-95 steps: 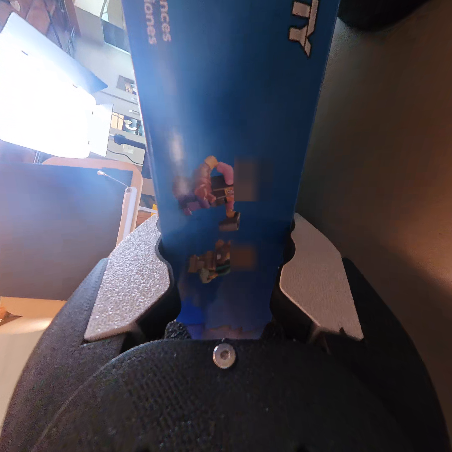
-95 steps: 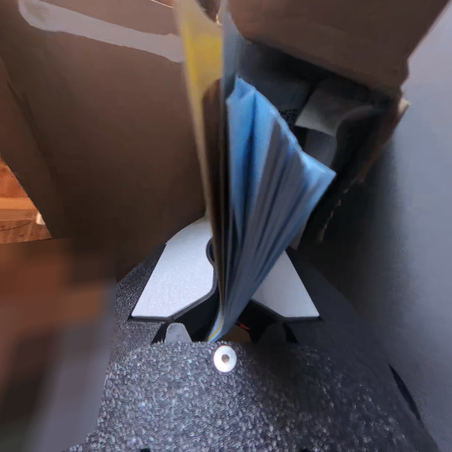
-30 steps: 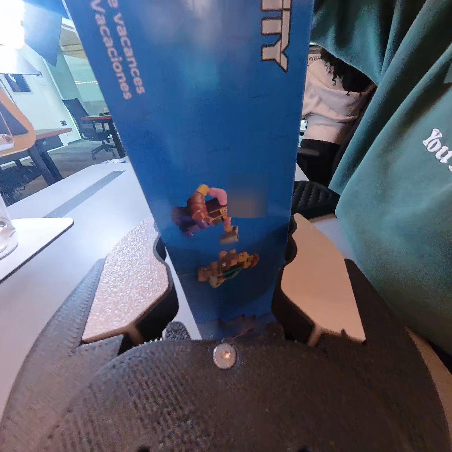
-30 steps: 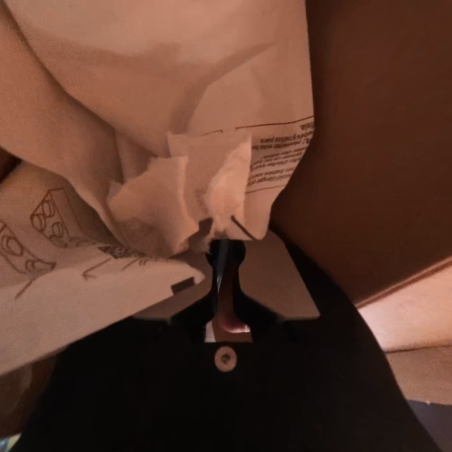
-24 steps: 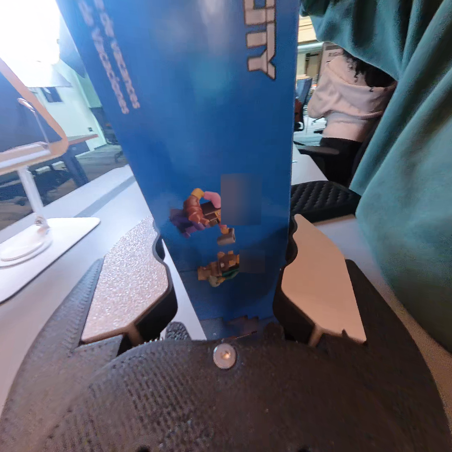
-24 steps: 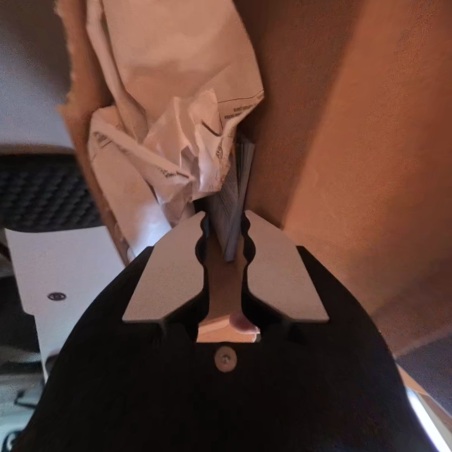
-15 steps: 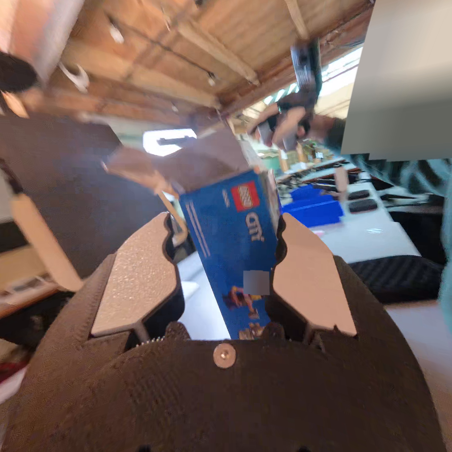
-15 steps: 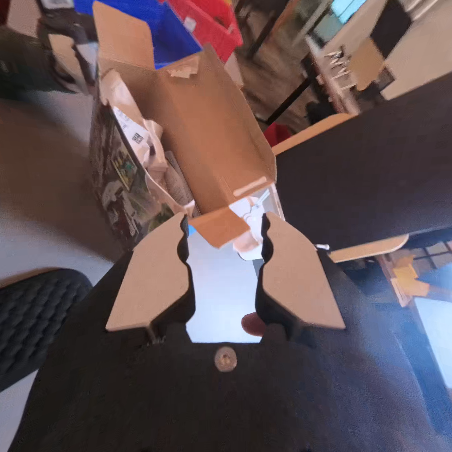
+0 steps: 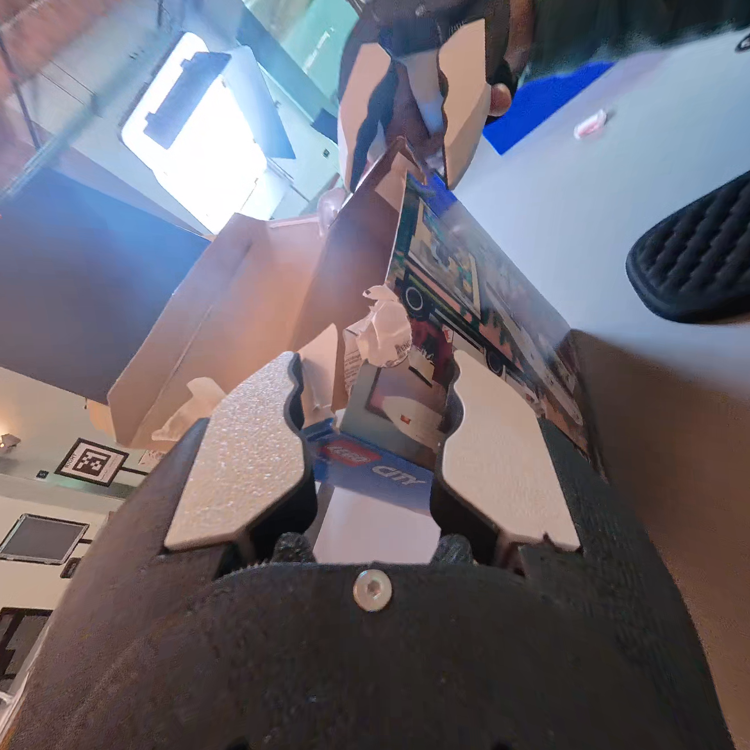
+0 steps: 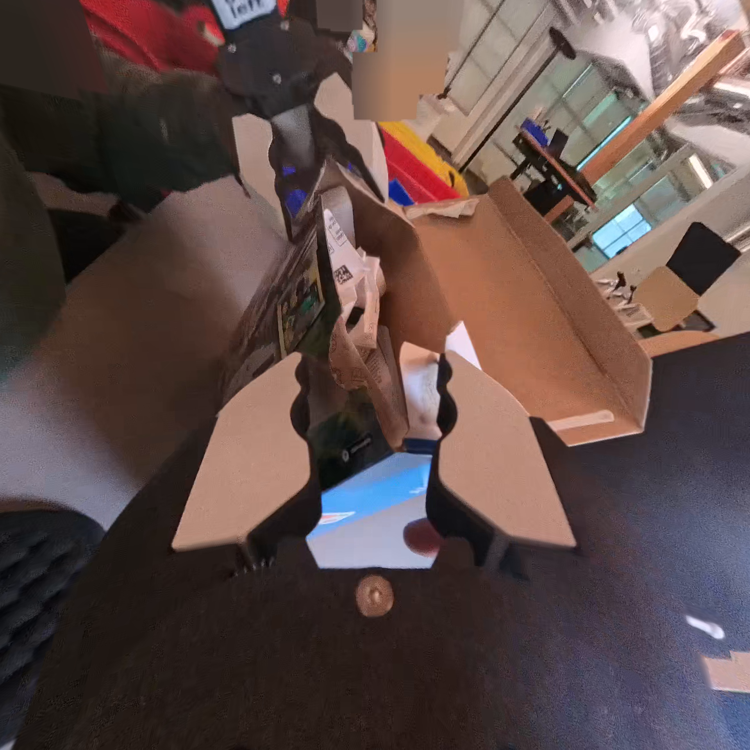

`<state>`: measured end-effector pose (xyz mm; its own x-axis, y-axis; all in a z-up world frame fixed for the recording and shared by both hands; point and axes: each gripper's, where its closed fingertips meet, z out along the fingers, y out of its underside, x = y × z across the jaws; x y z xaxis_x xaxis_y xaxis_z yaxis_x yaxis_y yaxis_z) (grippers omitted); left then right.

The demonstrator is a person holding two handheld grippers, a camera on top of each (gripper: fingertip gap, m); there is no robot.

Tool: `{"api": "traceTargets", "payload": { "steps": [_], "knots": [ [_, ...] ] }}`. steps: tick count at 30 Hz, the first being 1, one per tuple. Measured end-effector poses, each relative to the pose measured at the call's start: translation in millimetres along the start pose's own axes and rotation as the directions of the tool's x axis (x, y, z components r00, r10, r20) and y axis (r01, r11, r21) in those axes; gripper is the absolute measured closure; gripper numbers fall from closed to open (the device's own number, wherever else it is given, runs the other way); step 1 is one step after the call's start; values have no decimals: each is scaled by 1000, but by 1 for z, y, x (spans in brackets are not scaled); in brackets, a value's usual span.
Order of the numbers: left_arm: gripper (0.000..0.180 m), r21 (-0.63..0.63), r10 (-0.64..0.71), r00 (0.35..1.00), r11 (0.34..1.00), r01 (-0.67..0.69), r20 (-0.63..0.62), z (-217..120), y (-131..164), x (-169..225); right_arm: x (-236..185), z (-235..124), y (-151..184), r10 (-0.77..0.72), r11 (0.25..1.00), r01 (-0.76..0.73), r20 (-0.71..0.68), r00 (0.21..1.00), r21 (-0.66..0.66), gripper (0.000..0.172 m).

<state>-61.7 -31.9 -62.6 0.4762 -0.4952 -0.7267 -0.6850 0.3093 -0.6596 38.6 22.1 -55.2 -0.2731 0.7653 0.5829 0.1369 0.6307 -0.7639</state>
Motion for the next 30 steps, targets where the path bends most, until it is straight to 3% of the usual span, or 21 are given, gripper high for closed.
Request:
{"api": "traceTargets", "payload": {
  "steps": [2,5,10,19,23,26,28,30],
  "knots": [
    [119,-38,16,998,999,-19,-57,-1,3,0,1,3,13,-101,979,105,31,994,-176,114],
    [134,-123,13,982,992,-37,-189,-7,5,4,-5,0,21,-98,925,144,144,985,-353,119],
    [151,-304,-31,925,948,-92,-379,-12,12,8,-12,-4,32,-123,748,282,292,948,-601,127],
    [164,-495,-123,783,831,-255,-610,-15,20,12,-27,-10,38,-1,488,459,525,851,-743,155],
    [170,-501,-142,727,810,-305,-672,-16,19,15,-28,-10,37,5,496,469,543,840,-731,159],
    [168,-417,-50,739,850,-322,-672,-14,14,16,-26,-10,37,-15,521,438,505,863,-733,156],
    [162,-321,-14,789,918,-234,-614,-14,3,11,-28,-12,27,27,636,327,443,896,-699,147],
    [145,-227,-106,851,974,-16,-514,-21,-11,-6,-23,-16,4,156,811,84,353,923,-579,135]
  ]
}}
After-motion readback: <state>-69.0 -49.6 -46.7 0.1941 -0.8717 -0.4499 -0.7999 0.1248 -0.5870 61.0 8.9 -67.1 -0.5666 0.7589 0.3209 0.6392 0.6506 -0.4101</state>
